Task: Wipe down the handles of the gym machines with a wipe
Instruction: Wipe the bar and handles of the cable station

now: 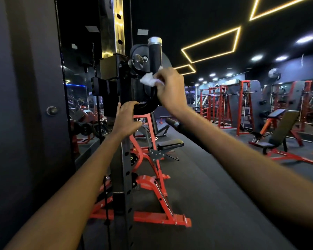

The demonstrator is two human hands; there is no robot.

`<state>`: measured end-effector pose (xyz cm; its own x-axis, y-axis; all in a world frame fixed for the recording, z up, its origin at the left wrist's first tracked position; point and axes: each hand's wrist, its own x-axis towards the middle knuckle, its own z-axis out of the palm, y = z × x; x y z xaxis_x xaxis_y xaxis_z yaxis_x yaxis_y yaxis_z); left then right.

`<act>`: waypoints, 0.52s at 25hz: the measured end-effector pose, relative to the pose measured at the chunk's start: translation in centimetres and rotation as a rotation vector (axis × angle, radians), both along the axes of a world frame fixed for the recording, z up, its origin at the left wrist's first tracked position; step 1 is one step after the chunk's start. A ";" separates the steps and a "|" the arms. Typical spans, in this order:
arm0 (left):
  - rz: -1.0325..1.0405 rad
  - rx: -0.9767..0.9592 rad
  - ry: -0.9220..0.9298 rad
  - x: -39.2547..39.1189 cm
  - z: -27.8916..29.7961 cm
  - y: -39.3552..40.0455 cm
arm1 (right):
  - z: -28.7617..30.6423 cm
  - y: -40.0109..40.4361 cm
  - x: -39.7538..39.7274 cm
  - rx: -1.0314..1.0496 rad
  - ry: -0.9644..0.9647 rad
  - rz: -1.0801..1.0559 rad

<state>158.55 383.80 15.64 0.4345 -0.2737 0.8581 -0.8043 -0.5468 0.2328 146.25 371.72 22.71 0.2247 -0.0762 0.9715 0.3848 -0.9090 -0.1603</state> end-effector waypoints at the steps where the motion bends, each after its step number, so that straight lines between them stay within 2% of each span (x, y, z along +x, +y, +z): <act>1: -0.008 0.000 0.002 -0.3 0.0 -0.1 | -1.8 0.7 0.1 0.107 -0.027 0.038; 3: -0.041 -0.003 0.024 -0.7 -0.1 -0.1 | -3.4 1.4 0.4 0.305 -0.050 0.116; 5: -0.062 -0.002 0.044 -0.8 -0.1 0.0 | -1.8 1.4 0.7 0.445 -0.072 0.169; 8: -0.073 0.029 0.060 -0.6 0.2 0.2 | 0.2 1.1 0.5 0.476 -0.123 0.215; 13: -0.229 -0.041 0.188 -0.4 0.3 0.3 | -7.2 2.4 1.7 0.729 -0.037 0.345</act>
